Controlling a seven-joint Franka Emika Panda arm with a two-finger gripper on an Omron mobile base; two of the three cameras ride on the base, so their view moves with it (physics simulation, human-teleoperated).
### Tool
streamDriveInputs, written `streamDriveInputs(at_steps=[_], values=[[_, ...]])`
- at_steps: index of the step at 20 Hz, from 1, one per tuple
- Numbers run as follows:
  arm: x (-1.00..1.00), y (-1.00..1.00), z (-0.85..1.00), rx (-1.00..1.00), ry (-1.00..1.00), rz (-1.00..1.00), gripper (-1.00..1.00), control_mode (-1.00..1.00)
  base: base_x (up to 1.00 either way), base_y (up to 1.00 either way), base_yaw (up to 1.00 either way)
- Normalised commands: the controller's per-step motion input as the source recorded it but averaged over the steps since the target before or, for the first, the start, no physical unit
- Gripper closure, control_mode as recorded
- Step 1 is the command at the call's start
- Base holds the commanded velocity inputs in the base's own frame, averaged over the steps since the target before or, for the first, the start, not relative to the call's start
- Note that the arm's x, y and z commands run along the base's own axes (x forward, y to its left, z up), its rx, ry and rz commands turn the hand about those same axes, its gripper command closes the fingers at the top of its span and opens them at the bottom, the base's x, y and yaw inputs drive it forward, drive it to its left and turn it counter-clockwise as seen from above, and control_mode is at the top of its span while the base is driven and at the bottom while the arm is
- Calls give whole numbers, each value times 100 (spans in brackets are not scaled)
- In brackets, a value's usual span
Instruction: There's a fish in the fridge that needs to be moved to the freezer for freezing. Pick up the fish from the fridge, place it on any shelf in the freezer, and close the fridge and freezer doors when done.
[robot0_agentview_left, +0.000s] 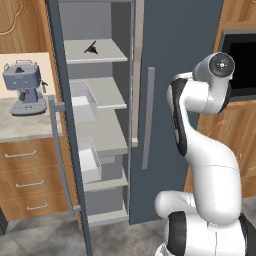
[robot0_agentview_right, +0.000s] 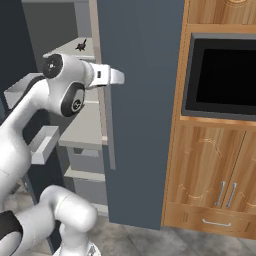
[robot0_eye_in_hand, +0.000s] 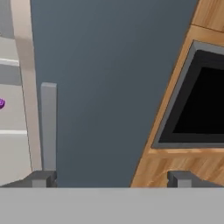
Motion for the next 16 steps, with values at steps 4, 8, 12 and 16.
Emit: streamDriveInputs(at_steps=[4,8,12,16], values=[[-61,18,-40,0,20,2,-100,-100,0,0,0],[-92,51,-40,0,11,4,-100,-100,0,0,0],[-100,76,-15,3,-2,8,-100,-100,0,0,0],[-85,92,-23,13,-6,2,-100,-100,0,0,0]])
